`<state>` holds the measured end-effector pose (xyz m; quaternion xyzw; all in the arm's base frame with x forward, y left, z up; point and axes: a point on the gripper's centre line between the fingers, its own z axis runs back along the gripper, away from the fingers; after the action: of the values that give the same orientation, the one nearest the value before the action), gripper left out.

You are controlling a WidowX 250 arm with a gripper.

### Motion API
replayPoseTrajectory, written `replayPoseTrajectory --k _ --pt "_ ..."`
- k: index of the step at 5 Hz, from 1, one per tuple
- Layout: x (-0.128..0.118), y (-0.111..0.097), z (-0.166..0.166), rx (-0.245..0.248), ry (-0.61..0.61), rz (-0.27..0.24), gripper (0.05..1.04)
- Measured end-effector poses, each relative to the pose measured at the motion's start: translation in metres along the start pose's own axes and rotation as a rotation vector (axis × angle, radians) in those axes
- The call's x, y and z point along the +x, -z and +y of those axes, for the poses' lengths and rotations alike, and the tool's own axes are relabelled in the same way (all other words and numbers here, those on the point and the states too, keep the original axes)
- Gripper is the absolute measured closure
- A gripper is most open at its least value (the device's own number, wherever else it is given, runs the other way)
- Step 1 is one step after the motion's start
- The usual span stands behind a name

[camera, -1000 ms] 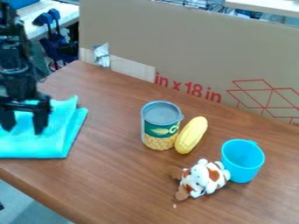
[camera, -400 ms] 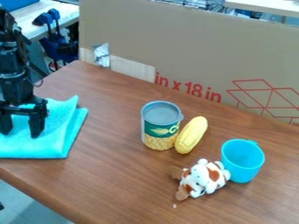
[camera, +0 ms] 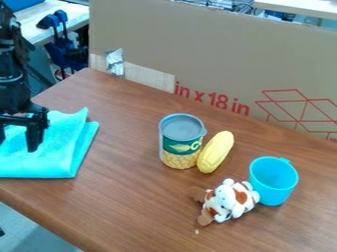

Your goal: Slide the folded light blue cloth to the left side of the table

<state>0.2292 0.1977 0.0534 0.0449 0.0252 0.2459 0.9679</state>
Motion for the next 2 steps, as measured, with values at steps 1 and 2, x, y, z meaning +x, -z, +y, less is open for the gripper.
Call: replayPoseTrajectory --k 1,2 --pt "-0.004 -0.014 -0.004 0.020 0.008 -0.019 0.083" --pt "-0.023 -0.064 -0.024 0.010 0.112 -0.084 0.083"
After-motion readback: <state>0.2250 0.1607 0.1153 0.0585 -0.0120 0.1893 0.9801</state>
